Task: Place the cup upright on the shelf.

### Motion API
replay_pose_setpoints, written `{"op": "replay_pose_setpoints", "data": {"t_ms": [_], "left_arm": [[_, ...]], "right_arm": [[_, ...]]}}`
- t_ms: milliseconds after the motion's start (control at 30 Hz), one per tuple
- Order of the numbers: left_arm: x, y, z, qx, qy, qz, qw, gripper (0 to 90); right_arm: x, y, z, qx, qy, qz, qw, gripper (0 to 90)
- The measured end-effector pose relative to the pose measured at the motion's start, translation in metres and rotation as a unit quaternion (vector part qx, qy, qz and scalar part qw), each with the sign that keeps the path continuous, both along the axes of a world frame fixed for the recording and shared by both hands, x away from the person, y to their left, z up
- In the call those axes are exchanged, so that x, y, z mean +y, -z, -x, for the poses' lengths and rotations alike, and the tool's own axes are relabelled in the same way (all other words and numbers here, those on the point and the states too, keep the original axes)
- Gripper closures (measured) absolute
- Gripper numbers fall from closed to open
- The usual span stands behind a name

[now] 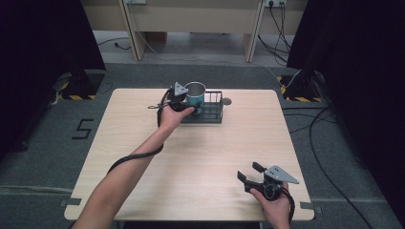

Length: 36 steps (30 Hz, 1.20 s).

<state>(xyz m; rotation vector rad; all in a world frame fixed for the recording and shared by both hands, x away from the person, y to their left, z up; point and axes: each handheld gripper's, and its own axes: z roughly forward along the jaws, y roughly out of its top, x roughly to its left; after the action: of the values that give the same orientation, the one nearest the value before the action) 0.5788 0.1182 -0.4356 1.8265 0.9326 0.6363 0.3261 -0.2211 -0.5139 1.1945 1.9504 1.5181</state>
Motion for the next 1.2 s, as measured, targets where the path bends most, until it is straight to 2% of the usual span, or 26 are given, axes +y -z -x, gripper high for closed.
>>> {"op": "replay_pose_setpoints", "data": {"t_ms": [900, 1200], "left_arm": [[0.024, -0.001, 0.024, -0.004, 0.012, -0.002, 0.9999, 14.5], [0.033, 0.001, 0.038, -0.008, 0.021, -0.004, 0.9998, 14.6]], "right_arm": [[0.0, 0.0, 0.0, 0.0, 0.002, 0.002, 1.0, 21.9], [0.0, 0.0, 0.0, 0.001, 0.003, 0.002, 1.0, 21.9]]}}
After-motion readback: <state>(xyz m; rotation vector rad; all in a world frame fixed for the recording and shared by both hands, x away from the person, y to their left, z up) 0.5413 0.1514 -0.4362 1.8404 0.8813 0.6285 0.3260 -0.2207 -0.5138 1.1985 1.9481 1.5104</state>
